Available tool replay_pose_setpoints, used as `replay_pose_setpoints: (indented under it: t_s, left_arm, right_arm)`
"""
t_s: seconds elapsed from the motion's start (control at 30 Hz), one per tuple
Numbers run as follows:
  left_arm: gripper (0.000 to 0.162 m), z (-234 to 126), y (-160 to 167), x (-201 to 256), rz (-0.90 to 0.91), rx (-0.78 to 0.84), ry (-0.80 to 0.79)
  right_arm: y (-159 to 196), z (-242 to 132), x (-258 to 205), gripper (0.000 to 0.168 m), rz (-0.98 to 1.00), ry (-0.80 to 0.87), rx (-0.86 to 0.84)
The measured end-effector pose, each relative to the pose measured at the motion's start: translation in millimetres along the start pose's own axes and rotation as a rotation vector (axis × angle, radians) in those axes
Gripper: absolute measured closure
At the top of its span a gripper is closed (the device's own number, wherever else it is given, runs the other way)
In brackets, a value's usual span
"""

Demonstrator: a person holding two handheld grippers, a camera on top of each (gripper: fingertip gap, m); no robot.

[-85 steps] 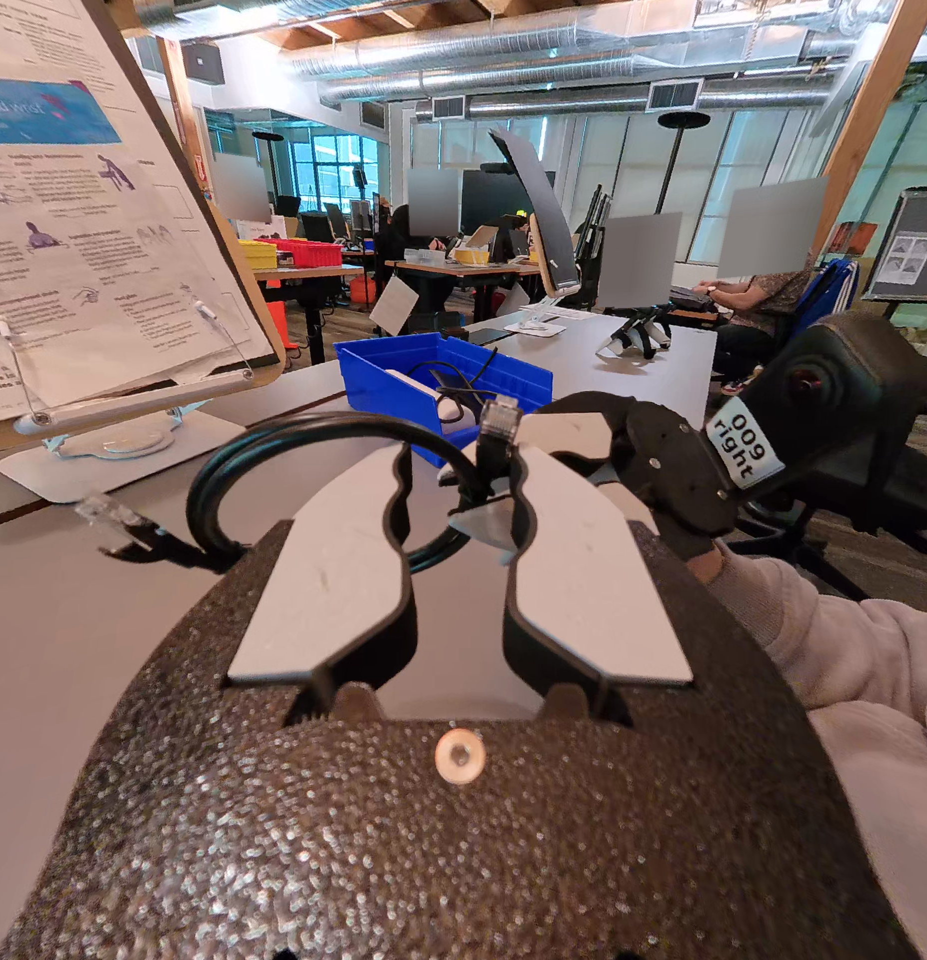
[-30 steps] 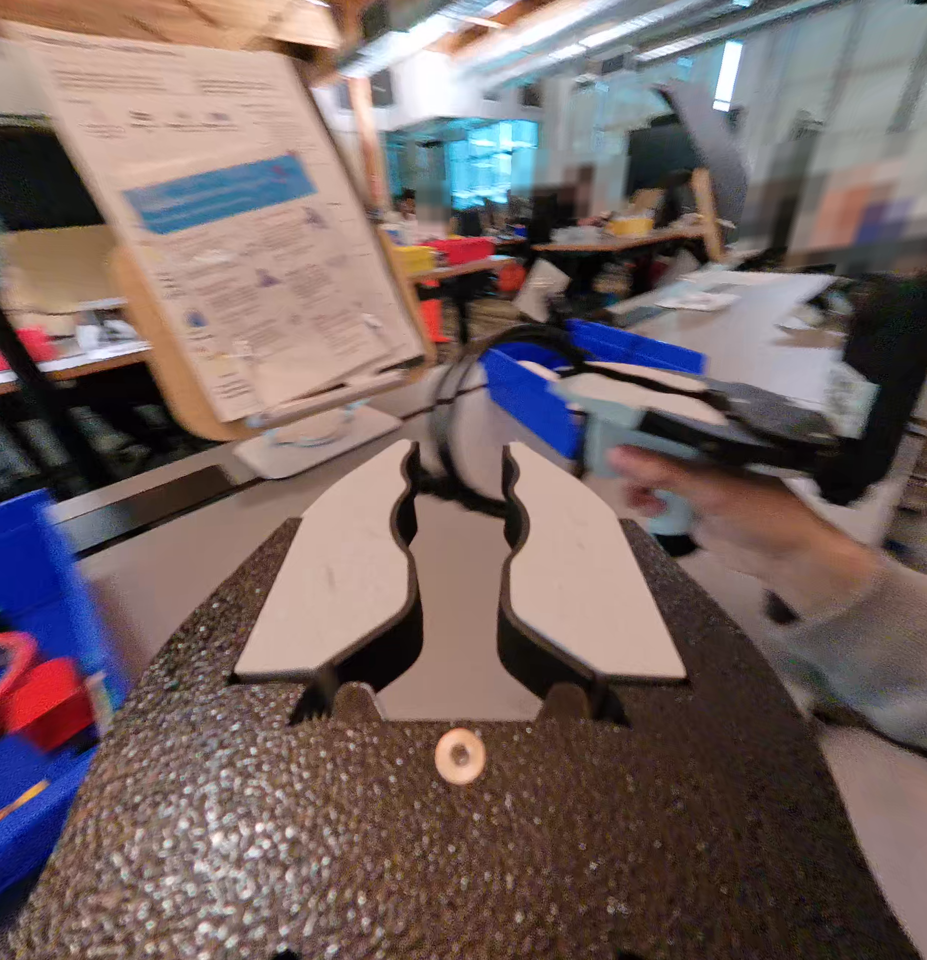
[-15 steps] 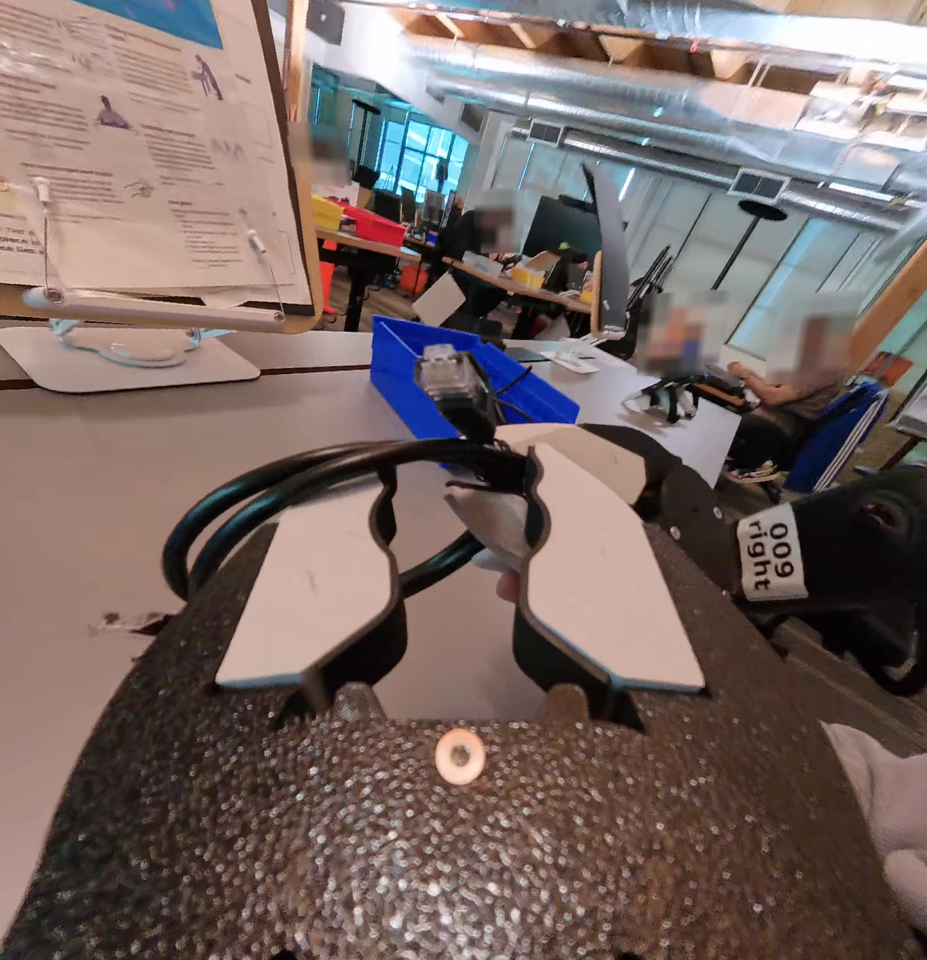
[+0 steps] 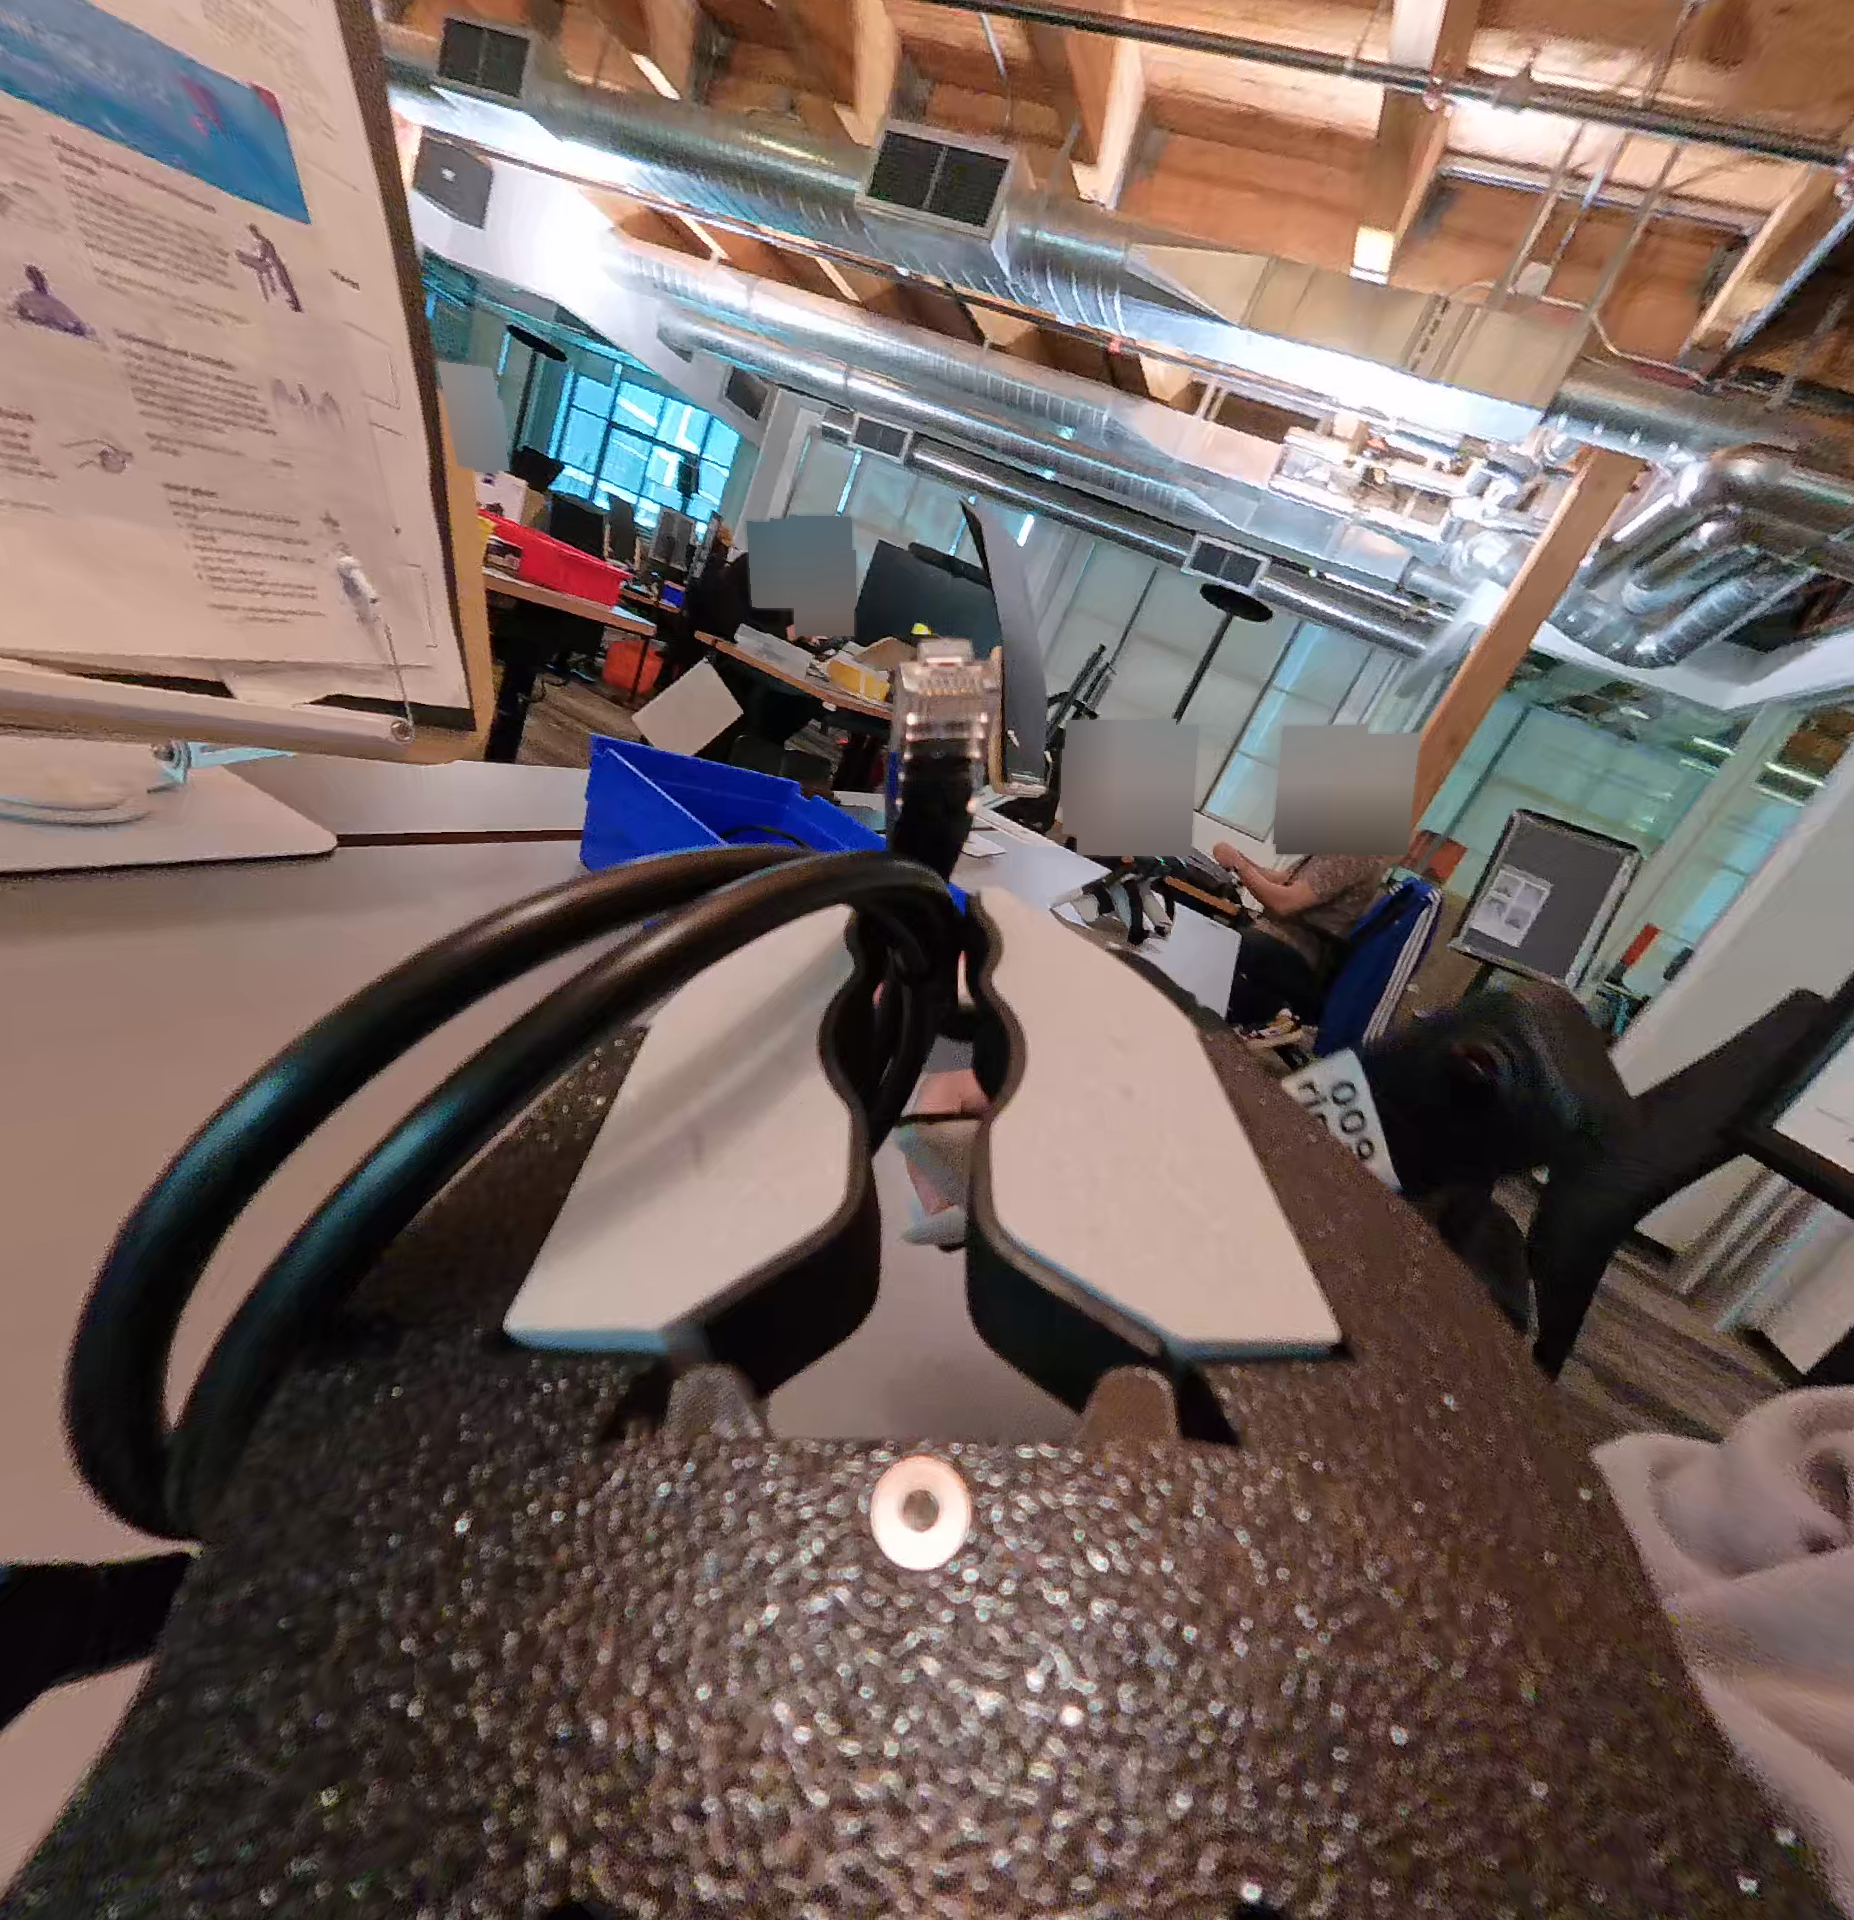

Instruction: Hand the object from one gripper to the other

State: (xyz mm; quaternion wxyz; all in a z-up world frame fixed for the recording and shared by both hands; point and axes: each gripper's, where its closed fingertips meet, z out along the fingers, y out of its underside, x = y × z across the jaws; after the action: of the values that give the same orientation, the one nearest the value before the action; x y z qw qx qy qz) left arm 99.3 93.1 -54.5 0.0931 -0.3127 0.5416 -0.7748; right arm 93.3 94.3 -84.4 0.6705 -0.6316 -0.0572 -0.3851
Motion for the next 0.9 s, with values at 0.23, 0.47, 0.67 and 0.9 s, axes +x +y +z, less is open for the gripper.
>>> replay_pose_setpoints:
  t_s: [0.23,0.47,0.67,0.9]
  left_arm:
    - [0.148,-32.7,-20.0,58.2,0.183,0.044,0.477]
    - [0.148,-62.5,0.3,95.7,0.553,0.089,0.743]
    - [0.148,-64.2,10.3,103.8,0.626,0.141,0.805]
    - [0.149,-66.4,27.5,112.8,0.636,0.046,0.883]
  right_arm:
    - [-7.4,-7.3,-9.1,0.109,1.232,-0.485,0.107]
    - [-47.7,-24.4,-44.7,0.111,1.423,-0.906,0.195]
    - [-56.2,-29.1,-63.9,0.114,1.435,-1.052,0.183]
    - [-59.7,-32.0,-54.1,0.126,1.476,-1.063,0.249]
